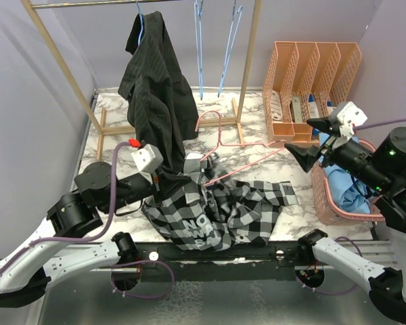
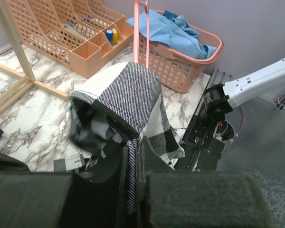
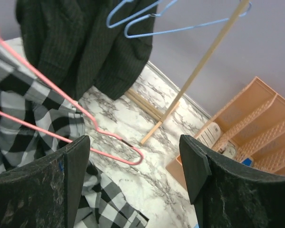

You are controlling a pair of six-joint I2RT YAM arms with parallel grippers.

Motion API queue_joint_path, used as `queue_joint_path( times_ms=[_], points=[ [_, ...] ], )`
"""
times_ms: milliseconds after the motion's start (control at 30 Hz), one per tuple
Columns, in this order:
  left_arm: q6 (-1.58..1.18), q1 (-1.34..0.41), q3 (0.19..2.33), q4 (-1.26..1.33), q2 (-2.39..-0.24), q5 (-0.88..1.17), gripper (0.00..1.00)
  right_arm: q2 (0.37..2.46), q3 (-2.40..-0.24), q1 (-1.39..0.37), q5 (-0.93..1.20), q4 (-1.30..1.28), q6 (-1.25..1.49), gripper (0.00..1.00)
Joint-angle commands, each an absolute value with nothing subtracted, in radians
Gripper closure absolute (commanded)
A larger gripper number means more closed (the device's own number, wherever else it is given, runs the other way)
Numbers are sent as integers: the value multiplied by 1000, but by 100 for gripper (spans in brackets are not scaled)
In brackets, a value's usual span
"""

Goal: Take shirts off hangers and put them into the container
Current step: Remove the shirt from the hanger.

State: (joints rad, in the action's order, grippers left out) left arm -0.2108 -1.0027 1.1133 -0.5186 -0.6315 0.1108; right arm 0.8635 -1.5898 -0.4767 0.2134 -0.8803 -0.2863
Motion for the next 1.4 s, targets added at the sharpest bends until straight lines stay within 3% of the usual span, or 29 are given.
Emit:
queue_joint_path(
  times_ms=[0,267,967,1033,1167,1367],
  points=[
    [-178,-1001,1122,-403,-666,155,100,867,-1656,-472,405,-970,-314,26],
    [-138,-1001,1114,-373,-688,197,100,1011,-1815,-472,685,-1268,-475,28],
    [-151,-1001,1130,-372,-673,311,100,1061,-1756,-472,663,-1300,-629,33],
    [-152,-1001,1130,-371,-669,313,100,1069,-1746,-472,676,-1325,-645,46],
    [-149,-1001,1128,-371,-665,310,100,1091,-1750,-472,705,-1388,-683,96],
    [-148,-1002,1100,-339,-678,225,100,1089,-1763,-472,656,-1382,-662,99]
  ],
)
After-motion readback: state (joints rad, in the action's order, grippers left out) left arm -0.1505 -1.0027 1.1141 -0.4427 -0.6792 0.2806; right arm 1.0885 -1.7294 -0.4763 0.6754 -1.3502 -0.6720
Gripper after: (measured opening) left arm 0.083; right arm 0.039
